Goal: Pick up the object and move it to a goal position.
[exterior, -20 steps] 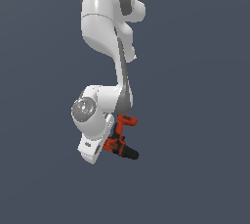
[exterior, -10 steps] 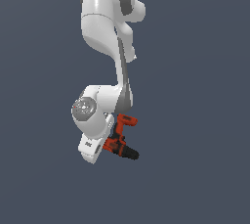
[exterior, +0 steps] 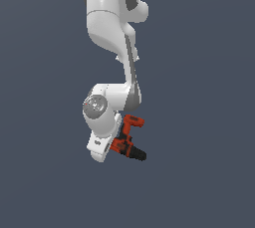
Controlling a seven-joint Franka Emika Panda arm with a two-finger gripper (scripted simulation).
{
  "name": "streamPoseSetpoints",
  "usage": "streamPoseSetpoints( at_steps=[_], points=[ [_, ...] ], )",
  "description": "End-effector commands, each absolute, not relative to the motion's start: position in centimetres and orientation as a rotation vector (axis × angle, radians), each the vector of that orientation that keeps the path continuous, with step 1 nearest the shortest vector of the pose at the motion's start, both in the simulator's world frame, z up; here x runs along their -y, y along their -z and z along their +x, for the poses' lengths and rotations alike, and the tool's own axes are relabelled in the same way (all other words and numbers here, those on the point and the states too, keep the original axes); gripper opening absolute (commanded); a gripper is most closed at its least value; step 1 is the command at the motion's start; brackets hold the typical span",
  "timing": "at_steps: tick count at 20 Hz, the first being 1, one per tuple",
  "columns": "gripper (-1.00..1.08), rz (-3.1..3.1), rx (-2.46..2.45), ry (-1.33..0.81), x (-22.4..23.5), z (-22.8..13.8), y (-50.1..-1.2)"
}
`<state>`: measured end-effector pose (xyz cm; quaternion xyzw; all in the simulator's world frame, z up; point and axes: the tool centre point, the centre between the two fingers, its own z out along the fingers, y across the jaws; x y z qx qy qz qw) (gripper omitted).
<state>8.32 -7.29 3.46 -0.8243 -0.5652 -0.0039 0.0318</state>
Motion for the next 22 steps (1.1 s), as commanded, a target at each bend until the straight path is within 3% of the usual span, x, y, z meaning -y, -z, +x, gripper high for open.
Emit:
streamPoseSetpoints(
  at_steps=[1,22],
  points=[
    [-1.00,-2.535,1.744,0.015,5.8,7.7,-3.8],
    [-1.00,-2.537,1.744,0.016,-11.1,-0.7,-6.1]
  ],
)
